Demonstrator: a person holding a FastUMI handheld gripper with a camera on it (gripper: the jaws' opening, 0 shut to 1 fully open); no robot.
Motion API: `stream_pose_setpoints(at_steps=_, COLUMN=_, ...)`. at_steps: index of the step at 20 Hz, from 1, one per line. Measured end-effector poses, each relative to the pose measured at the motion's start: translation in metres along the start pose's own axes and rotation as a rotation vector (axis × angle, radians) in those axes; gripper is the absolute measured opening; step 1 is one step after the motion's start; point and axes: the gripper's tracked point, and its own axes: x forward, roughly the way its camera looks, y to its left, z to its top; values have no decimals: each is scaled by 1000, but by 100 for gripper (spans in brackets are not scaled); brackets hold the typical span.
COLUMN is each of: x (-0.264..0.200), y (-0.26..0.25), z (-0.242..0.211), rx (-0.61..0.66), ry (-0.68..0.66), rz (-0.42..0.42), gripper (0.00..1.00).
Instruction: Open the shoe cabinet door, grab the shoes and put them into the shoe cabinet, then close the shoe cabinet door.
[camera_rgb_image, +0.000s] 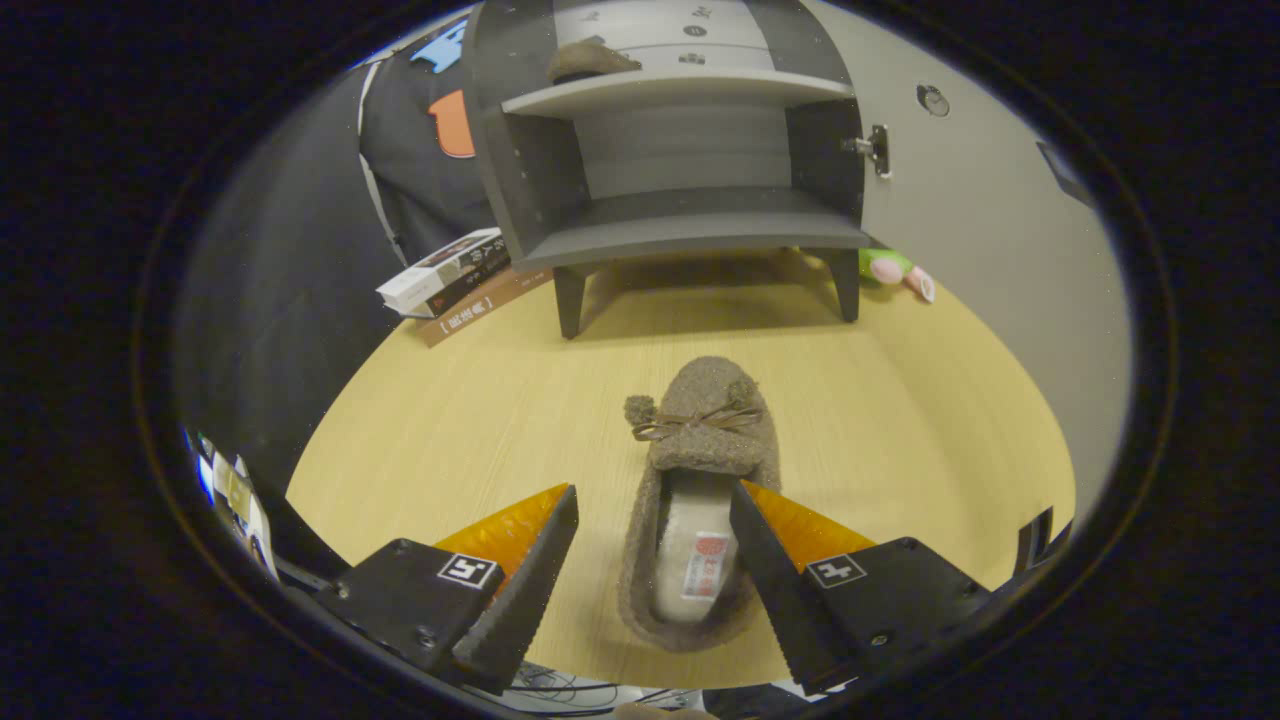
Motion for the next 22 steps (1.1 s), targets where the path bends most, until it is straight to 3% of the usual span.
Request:
stream_pose_setpoints(at_steps=8, x=53, y=6, z=8, rx=-12, ry=52, rz=-7, gripper=97)
stream_pose_setpoints(at_steps=11, x=59, y=-7, z=6, rx=-54, ry=53, rz=-50, gripper=90)
stream_pose_setpoints(at_steps=13, x=60, y=-15, z=6, rx=-58, ry=59, rz=-78, gripper=68)
stream_pose_setpoints(at_steps=14, x=60, y=-18, z=6, rx=-61, ry=73, rz=-82, gripper=48)
stream_pose_setpoints(at_steps=16, x=61, y=-20, z=5, rx=-82, ry=103, rz=-72, gripper=27)
stream_pose_setpoints(at_steps=20, x=54, y=-15, z=4, rx=-102, ry=132, rz=-38, gripper=7)
stream_pose_setpoints(at_steps=22, x=46, y=-17, z=13, rx=-88, ry=123, rz=-32, gripper=6)
